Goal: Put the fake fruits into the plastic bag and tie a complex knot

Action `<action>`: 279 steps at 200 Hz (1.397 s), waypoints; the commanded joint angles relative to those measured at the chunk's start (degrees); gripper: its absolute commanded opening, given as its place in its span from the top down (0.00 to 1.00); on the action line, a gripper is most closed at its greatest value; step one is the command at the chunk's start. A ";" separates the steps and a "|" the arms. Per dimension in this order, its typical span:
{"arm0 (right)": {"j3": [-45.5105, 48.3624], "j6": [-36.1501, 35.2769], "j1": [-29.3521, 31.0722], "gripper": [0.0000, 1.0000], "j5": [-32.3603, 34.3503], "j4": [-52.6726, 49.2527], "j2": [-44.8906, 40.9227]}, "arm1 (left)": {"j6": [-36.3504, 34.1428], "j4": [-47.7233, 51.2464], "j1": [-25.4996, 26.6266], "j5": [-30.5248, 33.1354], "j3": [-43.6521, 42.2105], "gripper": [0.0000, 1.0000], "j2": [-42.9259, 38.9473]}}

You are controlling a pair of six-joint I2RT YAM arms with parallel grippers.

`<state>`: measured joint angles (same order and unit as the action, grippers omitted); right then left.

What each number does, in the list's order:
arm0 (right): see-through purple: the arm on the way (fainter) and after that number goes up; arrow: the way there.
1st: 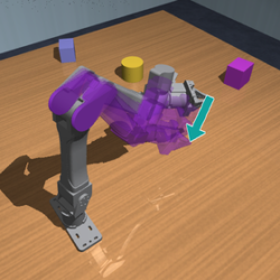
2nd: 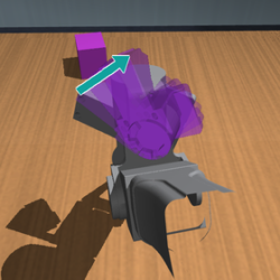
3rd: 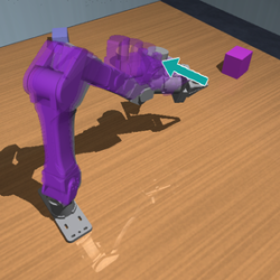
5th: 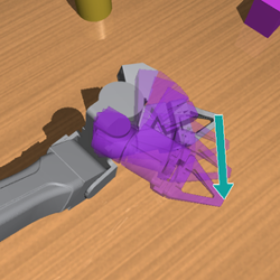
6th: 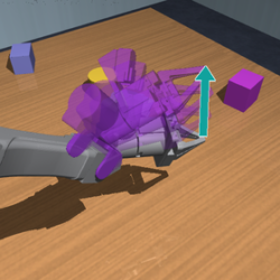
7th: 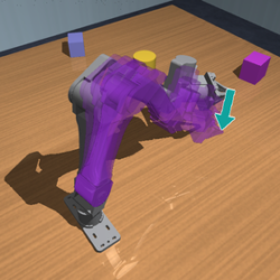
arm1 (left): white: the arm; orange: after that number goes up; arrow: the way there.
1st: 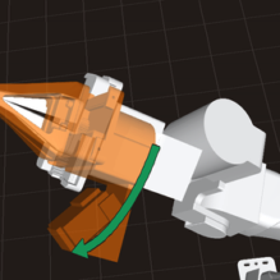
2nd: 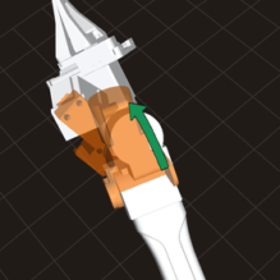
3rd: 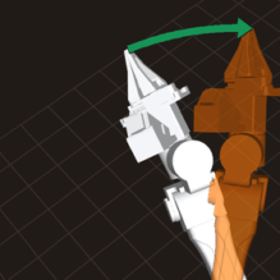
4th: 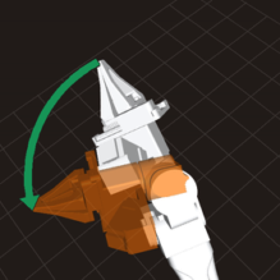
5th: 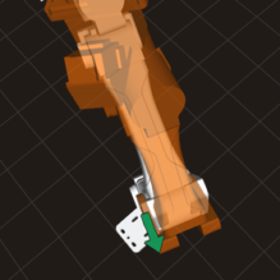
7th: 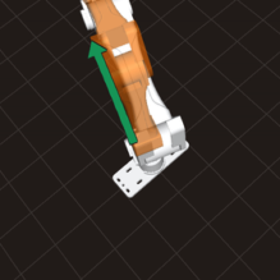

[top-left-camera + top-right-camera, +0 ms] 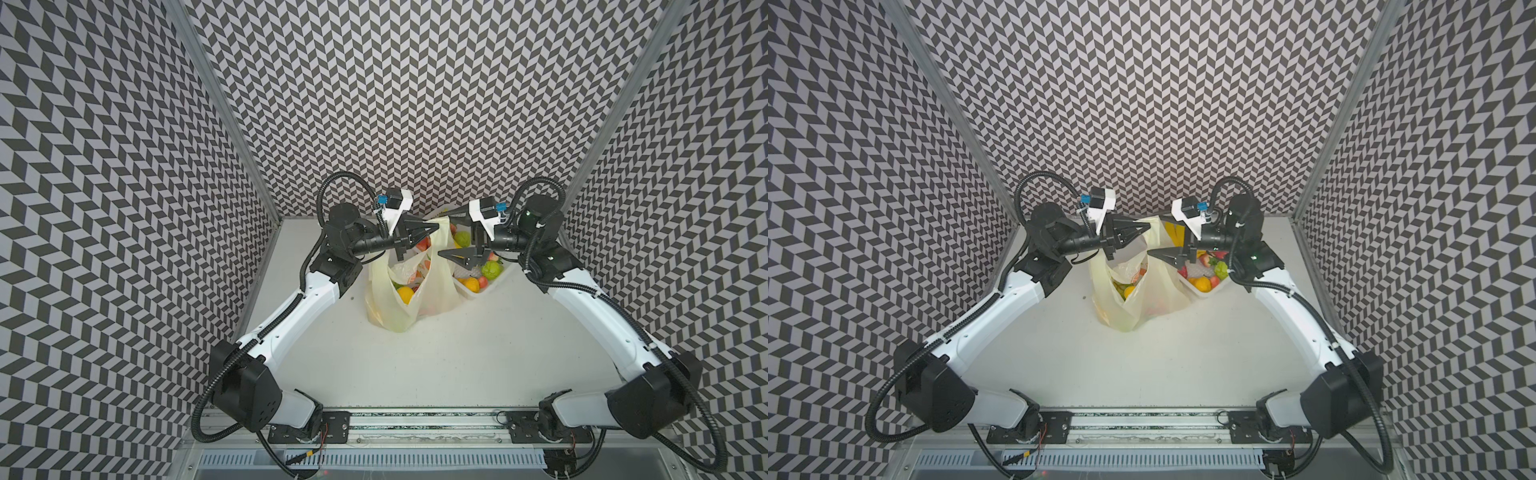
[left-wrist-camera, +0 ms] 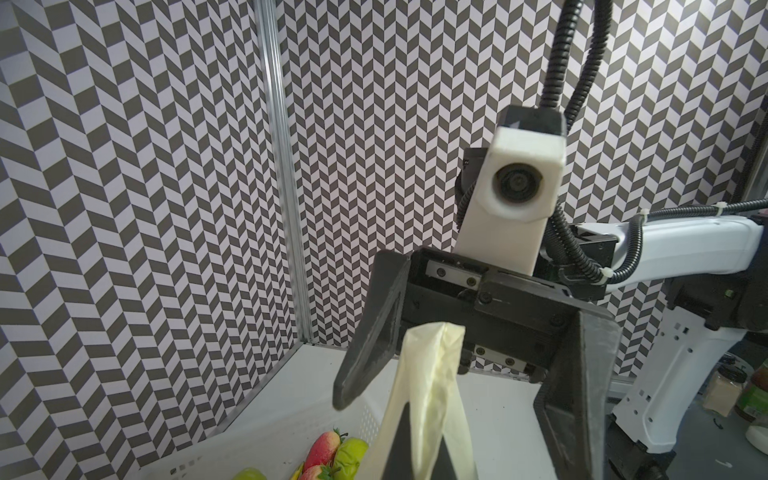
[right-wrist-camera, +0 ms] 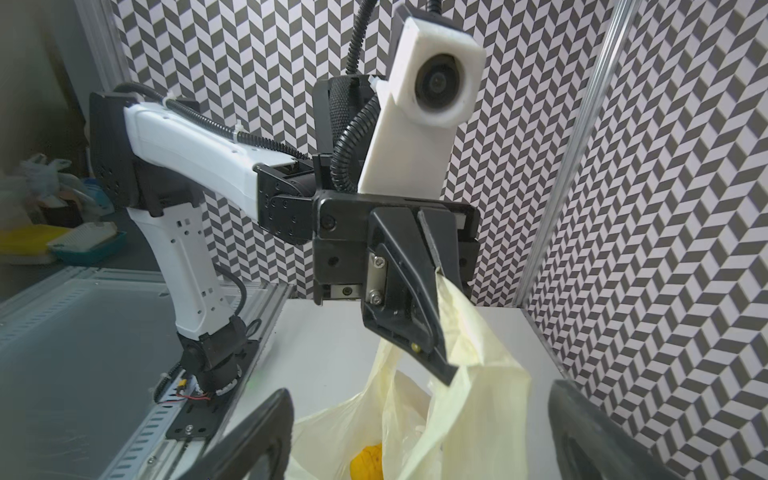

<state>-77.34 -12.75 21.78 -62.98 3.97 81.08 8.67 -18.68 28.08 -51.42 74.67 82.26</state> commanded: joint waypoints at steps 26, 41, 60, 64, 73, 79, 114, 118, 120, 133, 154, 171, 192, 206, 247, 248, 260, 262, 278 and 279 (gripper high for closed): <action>0.41 -0.40 1.08 0.55 -0.83 1.56 1.75 | 0.73 -0.92 -0.49 -0.92 0.03 1.00 -1.22; 1.79 0.56 1.11 0.71 -0.57 2.43 1.67 | 0.83 -1.18 -0.65 -0.85 0.03 1.00 -1.22; 4.07 2.38 1.10 0.82 0.02 4.50 1.42 | 1.50 -1.85 -0.90 -0.57 -0.12 1.00 -1.23; 4.54 2.76 1.09 0.84 0.29 5.01 1.29 | 1.60 -2.01 -0.95 -0.53 -0.14 1.00 -1.22; 5.74 3.81 1.10 0.86 1.23 6.39 1.11 | 2.04 -2.35 -1.12 -0.45 -0.19 1.00 -1.22; 6.60 4.55 1.09 0.86 1.66 7.45 1.06 | 2.26 -2.58 -1.18 -0.34 -0.23 1.00 -1.22; 11.78 8.53 1.27 0.83 1.80 13.01 1.11 | 2.98 -3.36 -1.76 -0.07 -0.49 1.00 -1.40; 12.33 8.83 1.33 0.83 1.60 13.65 1.15 | 3.02 -3.43 -1.78 0.00 -0.49 1.00 -1.40; 12.62 8.87 1.36 0.83 1.56 13.88 1.20 | 3.02 -3.44 -1.81 0.05 -0.49 1.00 -1.40; 13.99 8.54 1.85 0.83 1.37 14.18 1.49 | 3.35 -3.84 -2.10 0.05 -0.49 1.00 -1.40; 16.57 10.16 2.56 0.85 1.55 17.02 2.04 | 3.68 -4.17 -2.30 0.00 -0.49 1.00 -1.26; 17.73 11.14 2.85 0.85 1.97 18.53 2.32 | 3.81 -4.24 -2.37 -0.16 -0.49 1.00 -1.22; 18.10 11.05 2.92 0.90 3.09 18.33 2.51 | 3.89 -4.50 -2.67 -0.53 -0.75 1.00 -1.46; 17.80 10.29 2.90 0.98 3.94 17.26 2.51 | 4.38 -4.91 -2.84 -0.90 -0.98 1.00 -1.79; 17.05 9.25 2.39 1.00 5.67 15.59 2.07 | 6.64 -6.27 -3.97 -3.39 -1.46 0.84 -4.38; 17.00 9.24 2.39 1.00 5.68 15.57 2.11 | 6.72 -6.28 -4.02 -3.49 -1.46 0.83 -4.47; 16.87 9.07 2.25 1.00 5.68 15.33 2.15 | 7.68 -6.83 -4.40 -4.19 -1.40 0.77 -5.40; 16.87 9.00 2.27 1.00 5.68 15.29 2.15 | 7.88 -6.99 -4.47 -4.34 -1.38 0.76 -5.58; 16.87 8.47 2.27 1.00 5.68 14.88 2.15 | 10.62 -8.95 -5.46 -5.83 -0.87 0.68 -6.57; 16.87 8.50 2.29 1.00 5.68 14.86 2.15 | 10.82 -9.15 -5.56 -5.90 -0.82 0.68 -6.62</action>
<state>-59.61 -2.63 24.21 -57.82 17.98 83.22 15.57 -22.90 23.73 -54.15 73.06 78.50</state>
